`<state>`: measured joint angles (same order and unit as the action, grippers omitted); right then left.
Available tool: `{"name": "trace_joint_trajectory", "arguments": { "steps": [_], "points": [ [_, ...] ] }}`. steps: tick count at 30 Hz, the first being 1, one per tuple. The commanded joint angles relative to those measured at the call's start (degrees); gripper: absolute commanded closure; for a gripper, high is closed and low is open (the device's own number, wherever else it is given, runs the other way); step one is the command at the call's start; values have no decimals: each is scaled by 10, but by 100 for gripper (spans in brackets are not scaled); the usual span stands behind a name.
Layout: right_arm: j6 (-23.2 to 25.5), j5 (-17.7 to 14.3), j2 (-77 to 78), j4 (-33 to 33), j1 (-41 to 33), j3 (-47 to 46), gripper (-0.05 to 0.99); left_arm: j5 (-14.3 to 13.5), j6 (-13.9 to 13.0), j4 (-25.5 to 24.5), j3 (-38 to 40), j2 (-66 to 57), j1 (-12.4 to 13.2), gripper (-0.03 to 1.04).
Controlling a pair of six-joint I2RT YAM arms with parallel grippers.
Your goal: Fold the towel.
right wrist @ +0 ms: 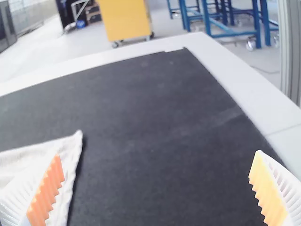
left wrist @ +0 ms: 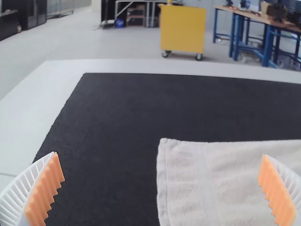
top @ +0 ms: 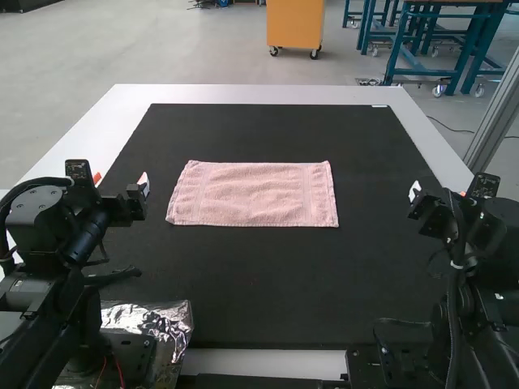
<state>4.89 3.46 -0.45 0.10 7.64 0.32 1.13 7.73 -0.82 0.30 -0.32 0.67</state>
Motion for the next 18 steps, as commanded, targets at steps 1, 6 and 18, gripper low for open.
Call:
{"name": "trace_joint_trajectory", "arguments": {
  "steps": [1, 6, 18],
  "points": [
    [-4, 5, 4, -4, 4, -4, 2, 5, -4, 3, -3, 3, -3, 4],
    [-4, 5, 4, -4, 4, -4, 2, 5, -4, 3, -3, 3, -3, 4],
    [-8, 5, 4, -5, -35, -4, 2, 5, -4, 3, -3, 3, -3, 4]
  ]
}}
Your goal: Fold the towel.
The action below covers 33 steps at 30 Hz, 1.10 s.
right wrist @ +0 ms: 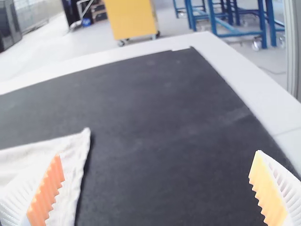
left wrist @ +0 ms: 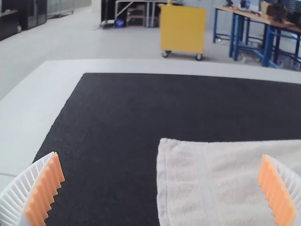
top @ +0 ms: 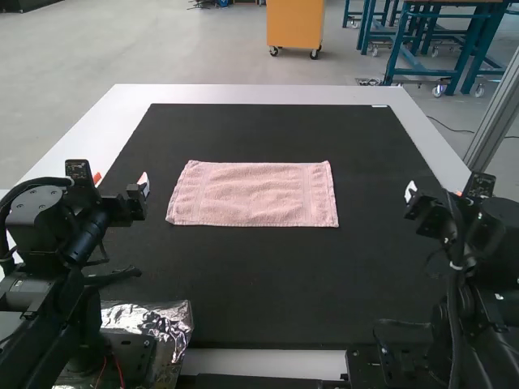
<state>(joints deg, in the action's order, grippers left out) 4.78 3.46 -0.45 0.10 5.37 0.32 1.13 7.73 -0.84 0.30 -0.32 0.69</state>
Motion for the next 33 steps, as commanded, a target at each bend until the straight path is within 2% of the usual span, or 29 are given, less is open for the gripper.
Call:
{"name": "trace_joint_trajectory", "arguments": {
  "steps": [1, 5, 33],
  "points": [
    [-7, 5, 4, -4, -13, -5, 2, 5, -4, 3, -3, 3, -3, 4],
    [-54, 5, 4, -4, -17, -4, 2, 5, -4, 3, -3, 3, -3, 4],
    [-50, 6, 4, -3, -15, -4, 2, 5, -3, 5, -3, 3, -2, 4]
  ]
}}
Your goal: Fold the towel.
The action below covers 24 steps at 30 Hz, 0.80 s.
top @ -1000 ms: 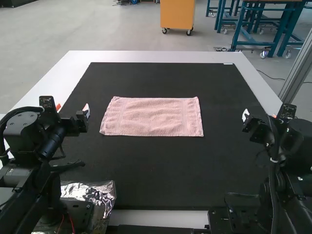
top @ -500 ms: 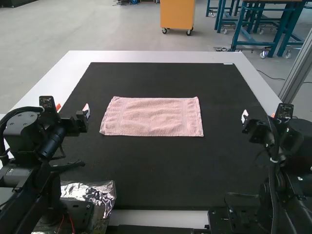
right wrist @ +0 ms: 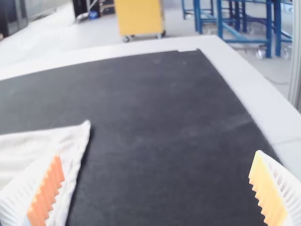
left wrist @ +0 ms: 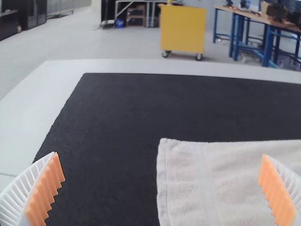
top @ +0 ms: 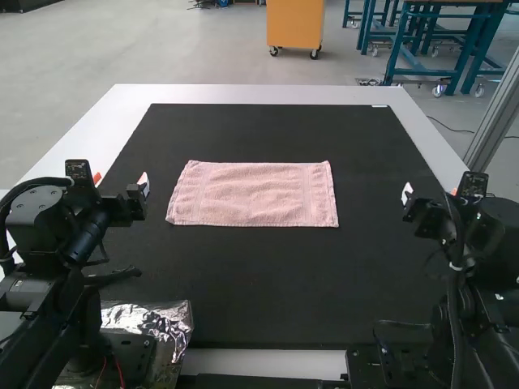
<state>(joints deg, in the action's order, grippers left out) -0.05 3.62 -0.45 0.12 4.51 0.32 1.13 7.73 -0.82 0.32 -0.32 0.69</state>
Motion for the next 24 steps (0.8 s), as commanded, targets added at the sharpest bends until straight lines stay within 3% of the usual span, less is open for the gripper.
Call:
{"name": "trace_joint_trajectory", "arguments": {
  "steps": [1, 3, 6, 7, 9, 11, 12, 13, 15, 17, 18, 19, 24],
  "points": [
    [4, 4, 4, -2, -7, -4, 2, 5, -3, 5, -3, 3, -2, 4],
    [1, 6, 4, 2, -8, -3, 2, 3, -21, 14, -3, 3, -2, 4],
    [-5, -5, 4, 47, -6, -3, 2, 3, -113, 54, -3, 3, -3, 4],
    [-6, -41, 4, 74, -6, -3, 2, 4, -143, 70, -3, 3, -4, 4],
    [-43, -60, 4, 128, -6, -4, 2, 4, -200, 108, -3, 3, -3, 4],
    [-127, -63, 4, 173, -6, -4, 2, -1, -200, 156, -3, 3, -4, 4],
    [-172, -63, 4, 189, -6, -4, 2, -17, -199, 176, -3, 3, -4, 5],
    [-198, -63, 4, 195, -8, -4, 2, -37, -191, 193, -3, 3, -4, 8],
    [-228, -62, 4, 215, -9, -4, 2, -40, -188, 210, -3, 3, -3, 8],
    [-239, -31, 4, 224, -11, -3, 2, -42, -192, 206, -3, 3, -2, 8],
    [-300, -4, 4, 233, -11, -4, 2, -44, -197, 203, -3, 3, -2, 7],
    [-323, -2, 4, 237, -11, -5, 2, -44, -202, 203, -4, 3, -2, 7],
    [-287, -7, 2, 251, -2, 16, 2, -57, -207, 227, 12, 2, -1, 7]
  ]
}}
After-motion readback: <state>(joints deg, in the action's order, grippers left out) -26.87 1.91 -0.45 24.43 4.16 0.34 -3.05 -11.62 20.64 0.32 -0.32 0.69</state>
